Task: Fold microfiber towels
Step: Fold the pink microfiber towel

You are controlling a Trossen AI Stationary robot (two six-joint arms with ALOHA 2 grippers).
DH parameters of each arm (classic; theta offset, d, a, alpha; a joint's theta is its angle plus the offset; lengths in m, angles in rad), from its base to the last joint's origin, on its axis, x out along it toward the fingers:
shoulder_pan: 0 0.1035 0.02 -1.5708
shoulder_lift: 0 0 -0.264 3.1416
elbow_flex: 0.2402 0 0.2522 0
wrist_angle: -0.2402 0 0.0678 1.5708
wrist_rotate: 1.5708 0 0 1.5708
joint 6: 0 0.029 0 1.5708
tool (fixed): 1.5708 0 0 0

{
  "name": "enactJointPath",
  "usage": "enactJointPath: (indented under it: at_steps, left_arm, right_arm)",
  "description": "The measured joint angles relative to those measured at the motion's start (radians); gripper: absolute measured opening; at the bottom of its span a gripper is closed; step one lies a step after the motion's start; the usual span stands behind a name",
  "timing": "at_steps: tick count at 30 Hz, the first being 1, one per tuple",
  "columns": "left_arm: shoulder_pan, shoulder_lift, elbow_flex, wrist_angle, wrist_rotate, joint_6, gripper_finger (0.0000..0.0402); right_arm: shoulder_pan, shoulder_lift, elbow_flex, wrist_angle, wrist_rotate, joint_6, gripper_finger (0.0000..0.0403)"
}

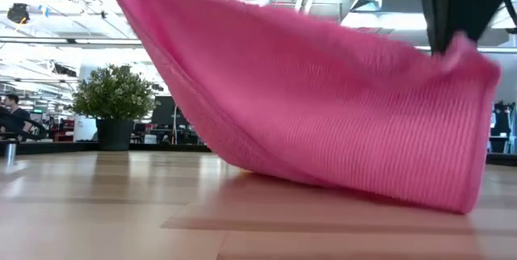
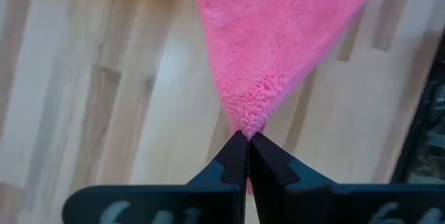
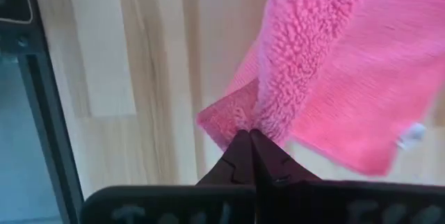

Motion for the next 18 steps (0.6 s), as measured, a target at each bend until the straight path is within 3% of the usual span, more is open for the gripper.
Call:
enactJointPath:
  at_steps: [9, 18]
  left_arm:
    - [-0.064, -0.081, 0.0, -0.057, -0.11, -0.105, 0.0]
    - [-0.101, -0.214, 0.001, -0.097, -0.212, -0.197, 0.0]
  right_arm:
    - [-0.025, -0.002, 0.23, -0.279, 0.141, 0.029, 0.0]
    - [-0.104, -0.006, 0.38, -0.273, 0.357, -0.047, 0.0]
